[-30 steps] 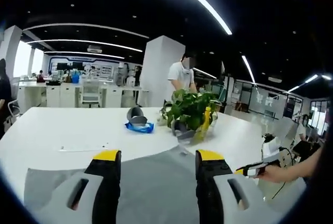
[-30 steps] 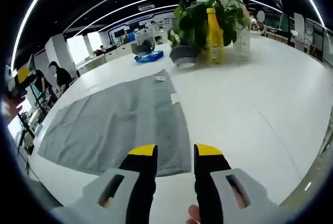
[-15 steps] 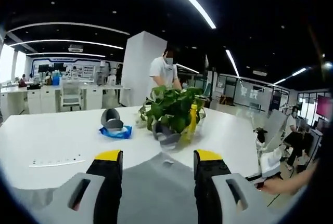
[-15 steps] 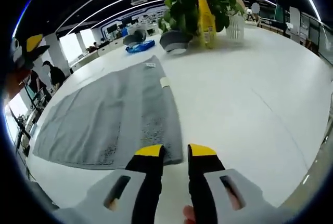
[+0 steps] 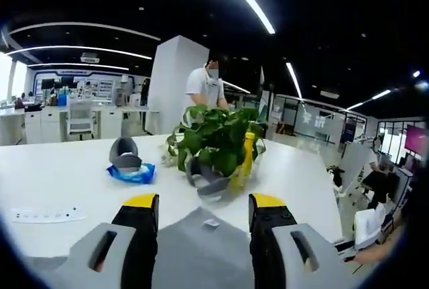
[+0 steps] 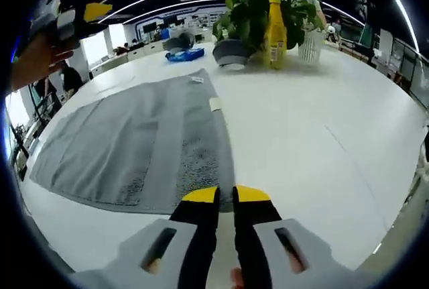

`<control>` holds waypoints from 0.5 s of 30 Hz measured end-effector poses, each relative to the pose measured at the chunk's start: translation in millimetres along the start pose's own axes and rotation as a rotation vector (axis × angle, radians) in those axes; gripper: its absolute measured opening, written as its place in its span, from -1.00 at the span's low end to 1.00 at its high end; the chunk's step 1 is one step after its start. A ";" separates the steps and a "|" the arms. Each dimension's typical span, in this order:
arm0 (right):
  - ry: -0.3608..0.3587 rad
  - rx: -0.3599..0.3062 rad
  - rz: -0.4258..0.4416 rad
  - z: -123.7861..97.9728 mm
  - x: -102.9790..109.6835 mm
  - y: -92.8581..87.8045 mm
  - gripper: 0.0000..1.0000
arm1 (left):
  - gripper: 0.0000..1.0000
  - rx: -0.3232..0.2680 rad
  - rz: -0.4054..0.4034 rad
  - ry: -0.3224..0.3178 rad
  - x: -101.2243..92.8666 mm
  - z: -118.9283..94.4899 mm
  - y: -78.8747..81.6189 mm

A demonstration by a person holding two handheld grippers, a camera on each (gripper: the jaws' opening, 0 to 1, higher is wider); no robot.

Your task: Fold the towel on the table until its edges align and the towel forms a compact rectangular stack.

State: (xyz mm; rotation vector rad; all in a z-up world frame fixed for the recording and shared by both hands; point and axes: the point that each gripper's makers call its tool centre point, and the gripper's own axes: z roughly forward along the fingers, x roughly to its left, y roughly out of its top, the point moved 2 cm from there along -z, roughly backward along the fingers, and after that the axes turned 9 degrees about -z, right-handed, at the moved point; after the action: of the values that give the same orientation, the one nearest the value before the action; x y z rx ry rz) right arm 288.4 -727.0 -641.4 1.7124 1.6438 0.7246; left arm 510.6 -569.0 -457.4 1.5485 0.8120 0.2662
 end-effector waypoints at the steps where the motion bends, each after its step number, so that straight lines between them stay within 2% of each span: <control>1: 0.003 -0.004 0.001 -0.4 0.1 -0.3 -0.89 | 0.11 -0.005 0.001 -0.005 -1.0 7.4 -0.3; 9: 0.016 -0.014 0.011 -0.9 0.8 -1.1 -0.94 | 0.11 -0.021 0.026 -0.028 -4.9 51.8 -2.7; 15: 0.017 -0.024 0.017 0.1 0.8 -2.1 -0.96 | 0.11 -0.026 0.025 -0.022 -2.8 76.3 -15.4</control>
State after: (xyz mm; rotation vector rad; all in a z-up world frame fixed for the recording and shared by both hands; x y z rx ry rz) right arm 287.2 -726.2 -643.1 1.7094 1.6276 0.7661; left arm 549.9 -630.8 -484.0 1.5359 0.7692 0.2765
